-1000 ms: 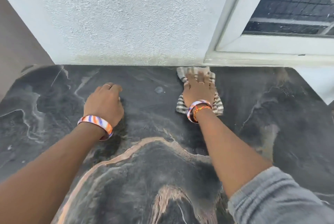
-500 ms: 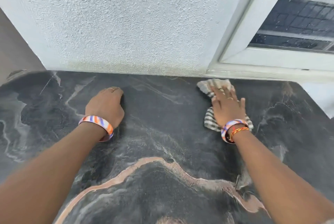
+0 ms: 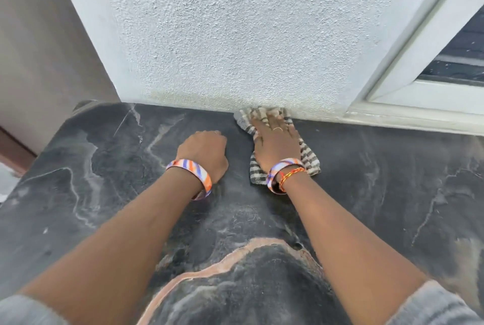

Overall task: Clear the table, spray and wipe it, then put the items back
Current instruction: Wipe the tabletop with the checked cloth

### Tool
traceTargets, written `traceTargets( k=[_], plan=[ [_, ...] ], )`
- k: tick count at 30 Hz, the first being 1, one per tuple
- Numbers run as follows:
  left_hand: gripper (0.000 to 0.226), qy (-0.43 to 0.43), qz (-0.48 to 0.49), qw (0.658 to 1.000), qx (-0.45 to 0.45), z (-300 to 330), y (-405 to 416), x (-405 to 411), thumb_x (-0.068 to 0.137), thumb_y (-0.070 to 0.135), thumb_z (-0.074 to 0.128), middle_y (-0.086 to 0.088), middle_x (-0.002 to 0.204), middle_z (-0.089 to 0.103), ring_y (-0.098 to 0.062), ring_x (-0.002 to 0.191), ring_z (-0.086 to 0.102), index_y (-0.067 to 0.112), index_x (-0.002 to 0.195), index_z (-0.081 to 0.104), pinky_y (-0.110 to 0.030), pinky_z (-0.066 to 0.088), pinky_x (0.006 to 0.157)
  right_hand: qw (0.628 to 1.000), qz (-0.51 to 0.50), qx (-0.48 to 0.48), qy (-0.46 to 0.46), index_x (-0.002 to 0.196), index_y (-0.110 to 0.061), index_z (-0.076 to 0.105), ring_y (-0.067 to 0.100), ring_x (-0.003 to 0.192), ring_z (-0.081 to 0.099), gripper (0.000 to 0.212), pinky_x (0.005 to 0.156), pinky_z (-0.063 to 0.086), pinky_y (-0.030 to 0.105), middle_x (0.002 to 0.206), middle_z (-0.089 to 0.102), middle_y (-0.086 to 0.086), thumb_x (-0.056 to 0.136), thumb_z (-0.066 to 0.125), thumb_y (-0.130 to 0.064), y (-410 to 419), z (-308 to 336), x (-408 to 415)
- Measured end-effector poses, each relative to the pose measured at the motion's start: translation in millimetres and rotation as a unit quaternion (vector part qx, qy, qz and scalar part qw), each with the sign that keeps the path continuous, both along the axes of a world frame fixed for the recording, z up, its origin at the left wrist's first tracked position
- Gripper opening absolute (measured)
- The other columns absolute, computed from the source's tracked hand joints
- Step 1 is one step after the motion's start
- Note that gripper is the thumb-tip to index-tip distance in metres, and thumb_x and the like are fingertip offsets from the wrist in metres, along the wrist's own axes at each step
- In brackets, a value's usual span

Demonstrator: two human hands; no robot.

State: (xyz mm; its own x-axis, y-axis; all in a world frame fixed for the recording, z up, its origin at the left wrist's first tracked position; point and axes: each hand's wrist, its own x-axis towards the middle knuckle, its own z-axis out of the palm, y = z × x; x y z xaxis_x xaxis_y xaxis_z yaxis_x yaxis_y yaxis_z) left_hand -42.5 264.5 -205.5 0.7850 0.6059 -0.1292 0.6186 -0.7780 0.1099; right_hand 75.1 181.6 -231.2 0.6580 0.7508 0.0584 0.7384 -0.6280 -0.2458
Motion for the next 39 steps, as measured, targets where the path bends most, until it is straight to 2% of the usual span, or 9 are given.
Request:
traceTargets(
  k=[2, 6, 9, 12, 16, 21, 28, 33, 39],
  plan=[
    [0.048, 0.004, -0.014, 0.998, -0.053, 2, 13, -12, 0.084, 0.003, 0.037, -0.007, 0.139, 0.05, -0.031, 0.127, 0.045, 0.012, 0.13, 0.05, -0.037, 0.03, 0.111, 1.0, 0.008, 0.003, 0.013, 0.147, -0.033, 0.023, 0.023, 0.147, 0.01, 0.052, 0.121, 0.005, 0.04, 0.158, 0.016, 0.008, 0.097, 0.034, -0.023, 26, 1, -16],
    [0.035, -0.13, 0.081, 0.988, -0.019, 1, 42, -68, 0.078, -0.003, 0.038, -0.015, 0.114, 0.063, -0.038, 0.112, 0.053, 0.006, 0.103, 0.06, -0.044, 0.036, 0.107, 1.0, 0.012, -0.009, 0.01, 0.148, -0.031, 0.023, 0.024, 0.147, 0.011, 0.052, 0.121, 0.006, 0.04, 0.158, 0.017, 0.011, 0.097, 0.033, -0.023, 50, -1, -36],
    [0.034, -0.175, 0.188, 0.966, 0.027, -1, 65, -111, 0.079, -0.004, 0.042, -0.019, 0.128, 0.056, -0.038, 0.121, 0.049, -0.002, 0.108, 0.06, -0.044, 0.026, 0.111, 0.996, 0.093, -0.004, 0.015, 0.147, -0.032, 0.023, 0.023, 0.147, 0.012, 0.052, 0.121, 0.006, 0.04, 0.158, 0.017, 0.009, 0.097, 0.033, -0.022, 74, 1, -69],
    [0.035, -0.166, 0.317, 0.934, 0.02, -1, 83, -150, 0.085, 0.003, 0.044, -0.028, 0.129, 0.051, -0.046, 0.117, 0.048, -0.004, 0.118, 0.054, -0.047, 0.037, 0.098, 0.987, 0.158, 0.004, 0.018, 0.147, -0.031, 0.025, 0.022, 0.147, 0.013, 0.051, 0.12, 0.005, 0.039, 0.158, 0.017, 0.007, 0.097, 0.033, -0.022, 111, 2, -107],
    [0.029, -0.138, 0.401, 0.905, -0.034, -7, 99, -190, 0.092, 0.011, 0.038, -0.033, 0.12, 0.054, -0.049, 0.109, 0.052, -0.008, 0.108, 0.053, -0.046, 0.042, 0.087, 0.978, 0.208, 0.006, 0.016, 0.146, -0.032, 0.027, 0.022, 0.147, 0.012, 0.049, 0.119, 0.005, 0.038, 0.158, 0.018, 0.005, 0.098, 0.032, -0.024, 159, 1, -144],
    [0.047, -0.16, 0.415, 0.889, -0.111, -28, 109, -217, 0.099, 0.028, 0.025, -0.034, 0.115, 0.058, -0.046, 0.108, 0.055, -0.007, 0.103, 0.057, -0.042, 0.043, 0.09, 0.972, 0.232, -0.001, 0.027, 0.146, -0.034, 0.027, 0.02, 0.147, 0.012, 0.048, 0.119, 0.004, 0.038, 0.159, 0.016, 0.003, 0.099, 0.029, -0.025, 205, 3, -168],
    [0.043, -0.202, 0.416, 0.879, -0.116, -33, 112, -216, 0.099, 0.022, 0.019, -0.029, 0.106, 0.062, -0.042, 0.098, 0.059, 0.004, 0.081, 0.054, -0.04, 0.046, 0.085, 0.955, 0.293, -0.013, 0.044, 0.14, -0.042, 0.036, 0.016, 0.146, 0.014, 0.046, 0.118, 0.005, 0.035, 0.158, 0.019, -0.002, 0.099, 0.031, -0.022, 227, 6, -177],
    [0.052, -0.18, 0.442, 0.869, -0.132, -29, 108, -215, 0.1, 0.027, 0.021, -0.027, 0.111, 0.063, -0.041, 0.102, 0.06, -0.006, 0.098, 0.061, -0.042, 0.047, 0.088, 0.936, 0.346, 0.001, 0.069, 0.138, -0.04, 0.04, 0.012, 0.146, 0.014, 0.044, 0.118, 0.005, 0.034, 0.157, 0.022, -0.005, 0.099, 0.034, -0.02, 173, 6, -210],
    [0.052, -0.192, 0.434, 0.868, -0.148, -20, 103, -217, 0.099, 0.025, 0.02, -0.029, 0.118, 0.06, -0.042, 0.11, 0.056, -0.008, 0.104, 0.06, -0.044, 0.043, 0.093, 0.954, 0.291, 0.002, 0.08, 0.138, -0.042, 0.039, 0.007, 0.146, 0.01, 0.046, 0.117, 0.0, 0.029, 0.156, 0.02, -0.013, 0.098, 0.037, -0.019, 65, 7, -191]
  ],
)
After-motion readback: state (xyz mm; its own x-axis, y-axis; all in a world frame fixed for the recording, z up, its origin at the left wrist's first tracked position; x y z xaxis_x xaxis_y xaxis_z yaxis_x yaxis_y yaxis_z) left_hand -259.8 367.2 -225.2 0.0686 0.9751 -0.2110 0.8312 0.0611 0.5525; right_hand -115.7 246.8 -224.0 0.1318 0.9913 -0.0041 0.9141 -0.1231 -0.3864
